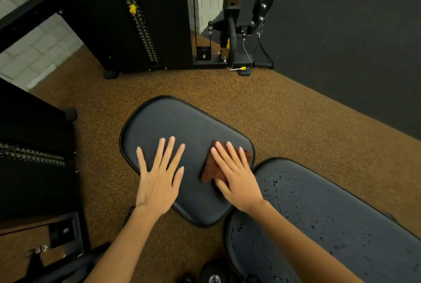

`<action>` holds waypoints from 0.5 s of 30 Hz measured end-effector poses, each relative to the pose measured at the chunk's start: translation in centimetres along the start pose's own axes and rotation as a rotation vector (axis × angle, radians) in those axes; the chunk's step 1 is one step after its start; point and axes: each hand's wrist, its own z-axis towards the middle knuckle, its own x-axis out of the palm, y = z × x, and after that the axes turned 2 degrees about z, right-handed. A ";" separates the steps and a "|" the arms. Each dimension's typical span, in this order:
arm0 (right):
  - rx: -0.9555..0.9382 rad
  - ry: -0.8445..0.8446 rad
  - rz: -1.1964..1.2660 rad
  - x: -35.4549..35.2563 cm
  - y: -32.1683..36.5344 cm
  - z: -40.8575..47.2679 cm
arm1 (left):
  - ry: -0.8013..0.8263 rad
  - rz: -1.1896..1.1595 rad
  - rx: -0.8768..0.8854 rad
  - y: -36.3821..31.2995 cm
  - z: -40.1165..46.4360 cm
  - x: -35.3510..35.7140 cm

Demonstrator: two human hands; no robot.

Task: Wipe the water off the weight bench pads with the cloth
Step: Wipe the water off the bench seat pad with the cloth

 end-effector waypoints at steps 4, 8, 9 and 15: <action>0.185 -0.028 -0.016 -0.8 -1.8 1.4 | 0.019 -0.019 0.046 -0.4 1.4 -0.1; 0.386 -0.109 0.159 -0.5 0.1 6.0 | 0.071 0.007 0.048 -0.3 1.7 0.5; 0.389 -0.114 0.169 -0.3 0.6 6.7 | 0.077 0.018 0.050 -0.3 1.7 0.5; 0.072 0.006 0.095 -0.3 1.3 3.9 | 0.059 0.058 0.067 0.1 1.5 -0.4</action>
